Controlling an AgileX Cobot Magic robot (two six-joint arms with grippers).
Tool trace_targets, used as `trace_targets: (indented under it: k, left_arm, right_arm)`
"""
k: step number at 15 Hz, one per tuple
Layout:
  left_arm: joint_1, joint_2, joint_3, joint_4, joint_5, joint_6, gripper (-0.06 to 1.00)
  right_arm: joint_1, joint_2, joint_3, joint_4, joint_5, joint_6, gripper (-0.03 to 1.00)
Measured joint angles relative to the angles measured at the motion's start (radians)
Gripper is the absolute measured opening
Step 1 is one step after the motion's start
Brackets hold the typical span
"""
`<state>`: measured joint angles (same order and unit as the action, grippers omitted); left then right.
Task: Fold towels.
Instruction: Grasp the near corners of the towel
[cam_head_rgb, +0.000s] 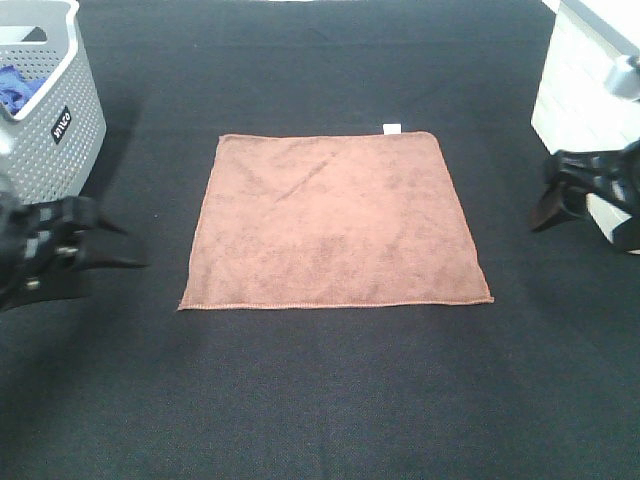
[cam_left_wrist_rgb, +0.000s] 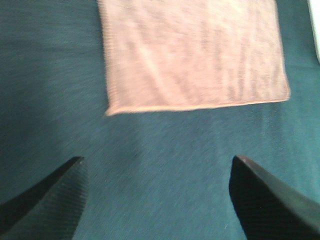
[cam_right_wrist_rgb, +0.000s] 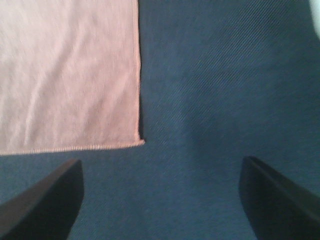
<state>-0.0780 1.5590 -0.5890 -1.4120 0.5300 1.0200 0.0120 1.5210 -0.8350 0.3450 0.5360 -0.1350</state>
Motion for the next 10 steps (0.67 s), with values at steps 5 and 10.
trace_targets:
  k: [5,10]
  left_arm:
    - [-0.061,0.219,-0.152,-0.03,-0.008,0.034,0.74]
    - [-0.061,0.341,-0.255,-0.03,-0.04,0.035,0.74]
  right_arm:
    - [-0.011,0.224,-0.162,0.017,0.116,-0.084,0.79]
    - [-0.132,0.382,-0.248,0.365,0.179,-0.417,0.79]
